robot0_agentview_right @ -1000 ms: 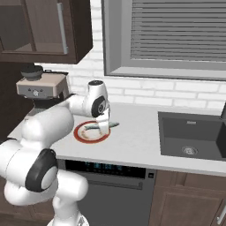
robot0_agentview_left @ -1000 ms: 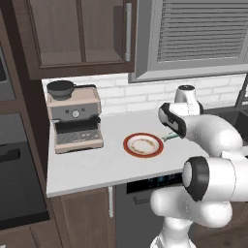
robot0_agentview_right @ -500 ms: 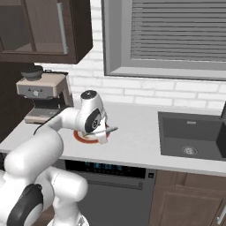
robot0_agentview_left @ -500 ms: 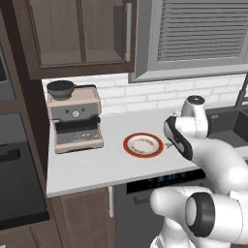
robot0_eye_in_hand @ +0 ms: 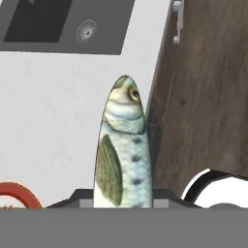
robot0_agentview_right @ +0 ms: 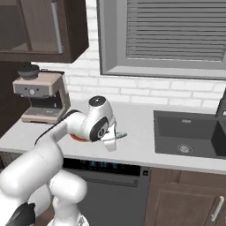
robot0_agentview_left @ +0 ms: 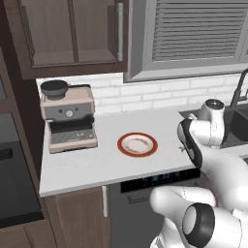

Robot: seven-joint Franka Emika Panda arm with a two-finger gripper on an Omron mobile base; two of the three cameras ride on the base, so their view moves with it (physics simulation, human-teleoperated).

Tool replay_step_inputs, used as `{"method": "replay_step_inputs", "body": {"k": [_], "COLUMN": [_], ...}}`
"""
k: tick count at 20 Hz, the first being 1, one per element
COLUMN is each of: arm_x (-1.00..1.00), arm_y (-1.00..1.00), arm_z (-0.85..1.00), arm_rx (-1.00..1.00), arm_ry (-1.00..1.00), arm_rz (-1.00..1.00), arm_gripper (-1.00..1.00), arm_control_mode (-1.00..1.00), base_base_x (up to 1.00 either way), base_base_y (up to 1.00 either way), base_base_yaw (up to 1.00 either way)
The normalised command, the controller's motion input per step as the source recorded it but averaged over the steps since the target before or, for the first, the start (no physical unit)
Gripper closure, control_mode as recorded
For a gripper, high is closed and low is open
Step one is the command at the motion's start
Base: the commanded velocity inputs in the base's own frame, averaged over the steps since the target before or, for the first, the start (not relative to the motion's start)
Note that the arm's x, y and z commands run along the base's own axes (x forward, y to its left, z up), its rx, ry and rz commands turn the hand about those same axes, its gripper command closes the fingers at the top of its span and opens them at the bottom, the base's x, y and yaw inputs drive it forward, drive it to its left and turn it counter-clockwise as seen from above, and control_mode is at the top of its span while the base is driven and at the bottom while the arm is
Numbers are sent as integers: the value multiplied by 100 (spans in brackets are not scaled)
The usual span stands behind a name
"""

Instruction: Pick up the knife from the drawer and place it on the cutting board. Then place the meat from the plate to the cutting board.

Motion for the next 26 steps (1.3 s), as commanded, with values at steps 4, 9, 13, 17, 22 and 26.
{"method": "replay_step_inputs", "body": {"k": [4,9,13,17,22,26], "arm_x": [0,0,0,0,0,0], "arm_y": [0,0,0,0,0,0], "arm_z": [0,0,0,0,0,0], "arm_rx": [0,0,0,0,0,0], "arm_ry": [0,0,0,0,0,0], "arm_rz": [0,0,0,0,0,0], "arm_gripper": [100,100,100,100,100,100], "arm_control_mode": [100,100,100,100,100,100], "base_base_x": [-33,-5,0,0,0,0], "base_base_y": [-100,-100,-100,-100,-100,-100], "base_base_yaw": [-6,-1,0,0,0,0]}}
